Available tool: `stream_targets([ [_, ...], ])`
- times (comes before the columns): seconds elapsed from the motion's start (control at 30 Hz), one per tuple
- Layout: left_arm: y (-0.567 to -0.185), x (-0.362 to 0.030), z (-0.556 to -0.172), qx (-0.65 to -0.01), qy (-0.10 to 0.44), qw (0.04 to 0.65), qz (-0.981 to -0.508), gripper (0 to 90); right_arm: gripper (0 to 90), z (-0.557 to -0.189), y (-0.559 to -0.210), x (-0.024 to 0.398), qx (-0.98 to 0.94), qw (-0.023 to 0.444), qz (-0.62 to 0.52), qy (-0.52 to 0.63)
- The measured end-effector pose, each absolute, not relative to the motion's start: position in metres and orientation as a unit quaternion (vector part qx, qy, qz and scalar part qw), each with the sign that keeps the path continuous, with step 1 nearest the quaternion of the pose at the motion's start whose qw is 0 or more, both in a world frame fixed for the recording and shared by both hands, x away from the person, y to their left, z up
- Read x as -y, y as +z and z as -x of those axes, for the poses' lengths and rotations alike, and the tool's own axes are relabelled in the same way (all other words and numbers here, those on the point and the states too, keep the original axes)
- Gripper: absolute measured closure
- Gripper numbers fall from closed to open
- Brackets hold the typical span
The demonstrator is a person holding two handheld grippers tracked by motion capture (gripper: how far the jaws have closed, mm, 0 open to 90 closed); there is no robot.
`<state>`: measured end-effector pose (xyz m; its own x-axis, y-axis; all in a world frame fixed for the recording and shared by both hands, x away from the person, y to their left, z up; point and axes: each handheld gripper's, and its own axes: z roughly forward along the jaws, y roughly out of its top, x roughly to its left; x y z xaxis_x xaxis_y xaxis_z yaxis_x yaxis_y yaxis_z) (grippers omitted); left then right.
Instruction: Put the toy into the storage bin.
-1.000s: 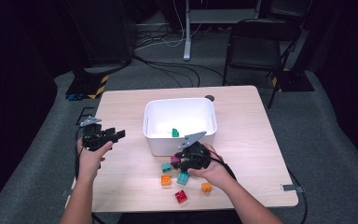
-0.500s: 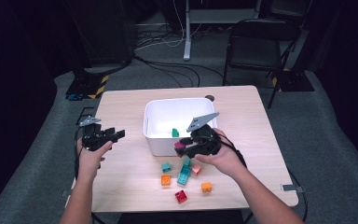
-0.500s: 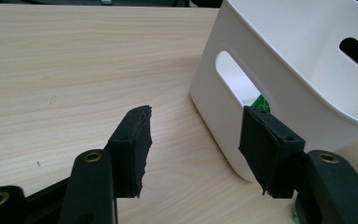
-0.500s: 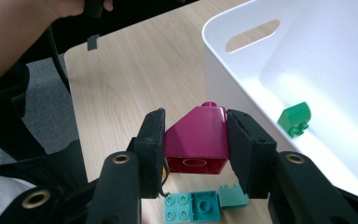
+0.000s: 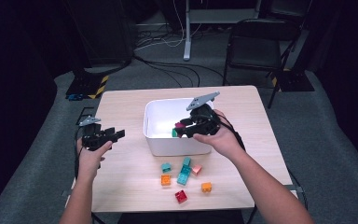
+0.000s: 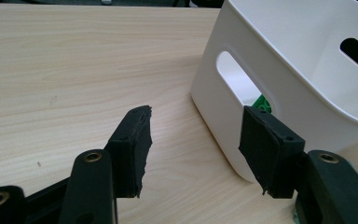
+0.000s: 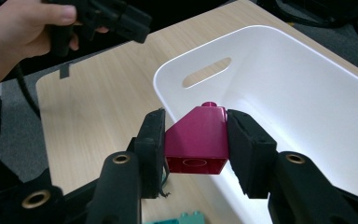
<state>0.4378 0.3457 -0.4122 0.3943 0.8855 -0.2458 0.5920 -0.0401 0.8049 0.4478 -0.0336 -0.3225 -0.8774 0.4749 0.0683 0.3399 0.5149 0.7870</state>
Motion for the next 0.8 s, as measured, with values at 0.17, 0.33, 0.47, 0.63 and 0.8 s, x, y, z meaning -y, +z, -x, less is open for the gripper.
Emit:
stream_targets([
  [0.17,-0.412,-0.346,-0.438,-0.526,0.162,0.451,-0.702,42.8,58.3,-0.465,-0.321,0.026,-0.866,0.08,-0.254,0.424],
  [0.33,-0.412,-0.347,-0.438,-0.527,0.163,0.453,-0.7,42.8,58.3,-0.477,-0.318,0.019,-0.864,0.086,-0.258,0.423],
  [0.47,-0.412,-0.347,-0.438,-0.527,0.163,0.453,-0.7,42.8,58.4,-0.489,-0.318,0.013,-0.862,0.097,-0.265,0.42],
  [0.63,-0.412,-0.347,-0.438,-0.527,0.162,0.453,-0.701,42.8,58.3,-0.51,-0.326,0.006,-0.863,0.111,-0.286,0.402],
  [0.8,-0.414,-0.347,-0.439,-0.527,0.161,0.452,-0.701,42.8,58.3,-0.523,-0.332,0.001,-0.859,0.105,-0.305,0.398],
])
